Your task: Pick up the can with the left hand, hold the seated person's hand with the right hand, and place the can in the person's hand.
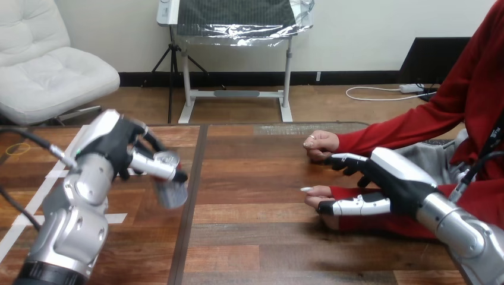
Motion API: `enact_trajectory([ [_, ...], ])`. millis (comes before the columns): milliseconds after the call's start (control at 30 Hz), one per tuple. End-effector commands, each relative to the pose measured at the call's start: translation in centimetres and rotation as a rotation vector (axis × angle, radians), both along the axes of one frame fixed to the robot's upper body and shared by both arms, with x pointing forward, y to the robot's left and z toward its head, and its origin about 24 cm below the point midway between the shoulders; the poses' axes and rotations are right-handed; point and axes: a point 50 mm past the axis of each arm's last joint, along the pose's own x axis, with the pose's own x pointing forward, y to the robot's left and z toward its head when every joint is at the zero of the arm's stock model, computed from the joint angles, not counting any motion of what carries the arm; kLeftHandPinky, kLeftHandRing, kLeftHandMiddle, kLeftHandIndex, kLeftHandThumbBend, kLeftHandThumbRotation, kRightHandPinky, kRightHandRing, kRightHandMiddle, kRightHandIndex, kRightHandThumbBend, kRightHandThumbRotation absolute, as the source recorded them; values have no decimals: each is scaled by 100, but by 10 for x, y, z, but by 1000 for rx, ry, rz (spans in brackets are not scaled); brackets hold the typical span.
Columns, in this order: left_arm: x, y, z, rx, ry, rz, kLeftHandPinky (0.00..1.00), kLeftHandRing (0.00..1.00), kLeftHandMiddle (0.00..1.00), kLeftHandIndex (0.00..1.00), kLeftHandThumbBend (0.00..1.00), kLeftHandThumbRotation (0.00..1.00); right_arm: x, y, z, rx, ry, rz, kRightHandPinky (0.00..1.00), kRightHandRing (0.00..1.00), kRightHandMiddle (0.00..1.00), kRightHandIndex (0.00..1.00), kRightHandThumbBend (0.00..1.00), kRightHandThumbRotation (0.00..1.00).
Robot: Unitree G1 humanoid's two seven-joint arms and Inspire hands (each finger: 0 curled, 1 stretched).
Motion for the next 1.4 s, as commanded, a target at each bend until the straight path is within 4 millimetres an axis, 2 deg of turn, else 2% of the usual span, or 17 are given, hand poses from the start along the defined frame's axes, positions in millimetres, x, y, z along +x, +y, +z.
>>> enact_trajectory([
  [0, 4, 2, 61, 44, -227, -15, 21, 30, 38, 42, 80, 0, 31, -5, 56, -21, -198, -4, 74, 84, 86, 87, 93, 68],
  [633, 0, 2, 65, 49, -229, -20, 24, 32, 39, 42, 80, 0, 33, -15, 61, -14, -203, -38, 70, 85, 88, 88, 94, 73],
  [800, 0, 3, 65, 47, -229, -20, 24, 33, 40, 42, 79, 0, 33, -16, 62, -14, -200, -35, 74, 85, 88, 88, 94, 73],
  [1000, -1, 3, 65, 45, -230, -23, 25, 34, 40, 42, 79, 0, 35, -17, 63, -23, -181, -39, 77, 86, 88, 88, 98, 73],
  [1367, -2, 3, 66, 48, -234, -26, 24, 32, 40, 43, 79, 0, 36, -17, 63, -49, -160, -27, 76, 85, 86, 87, 100, 63],
])
